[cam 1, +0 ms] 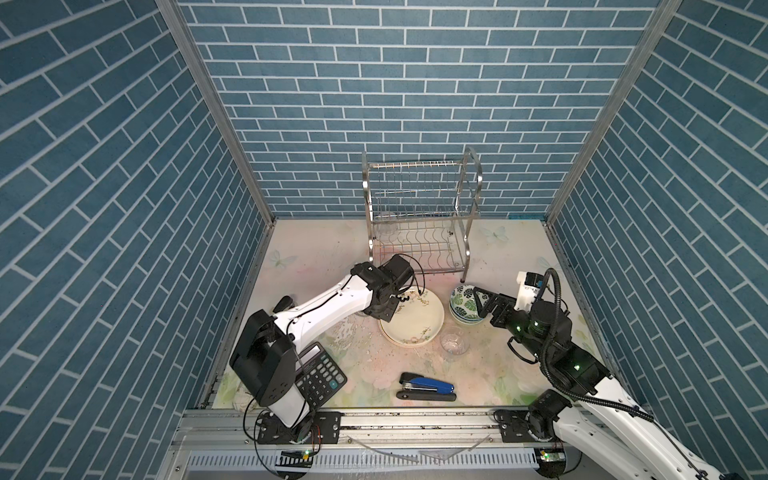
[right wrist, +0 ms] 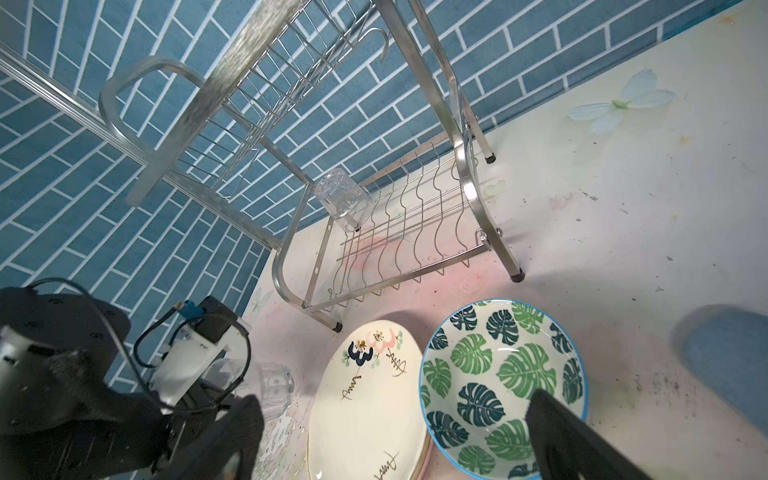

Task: Unload the mixed dishes from the dish rack
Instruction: 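Carry the clear cup with the left gripper toward the table beside the plates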

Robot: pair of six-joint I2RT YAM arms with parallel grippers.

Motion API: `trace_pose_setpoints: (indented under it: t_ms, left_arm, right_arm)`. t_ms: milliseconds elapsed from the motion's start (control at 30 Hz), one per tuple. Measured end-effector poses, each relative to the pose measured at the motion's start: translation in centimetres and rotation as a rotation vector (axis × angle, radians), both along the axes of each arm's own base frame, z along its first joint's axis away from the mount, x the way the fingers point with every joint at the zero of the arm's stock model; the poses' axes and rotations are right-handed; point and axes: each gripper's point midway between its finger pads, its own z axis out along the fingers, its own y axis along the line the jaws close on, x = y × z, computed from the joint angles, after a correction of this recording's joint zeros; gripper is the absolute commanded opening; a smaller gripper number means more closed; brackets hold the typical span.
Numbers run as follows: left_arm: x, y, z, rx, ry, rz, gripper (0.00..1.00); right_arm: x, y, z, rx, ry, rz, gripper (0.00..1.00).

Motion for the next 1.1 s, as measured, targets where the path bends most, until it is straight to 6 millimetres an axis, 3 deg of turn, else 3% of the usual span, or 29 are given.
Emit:
trace_pose_setpoints:
  t_ms: [567, 867, 1100]
  left_arm:
    - [2.4, 0.2, -2.8, -0.055, 0.065, 0.067, 0.03]
    - [2.6, 0.1, -4.3, -0.076, 0.113, 0.075, 0.19]
    - [2.7, 0.1, -4.5, -0.084, 0.115, 0.077, 0.24]
  right_arm:
    - [0.3, 0.4, -1.1, -0.077, 0.004, 0.025, 0.99]
    - [0.3, 0.3, -1.1, -0.078, 0.004, 0.024, 0.99]
    - [0.5, 0.5, -1.6, -0.089, 0.020, 0.024, 0.99]
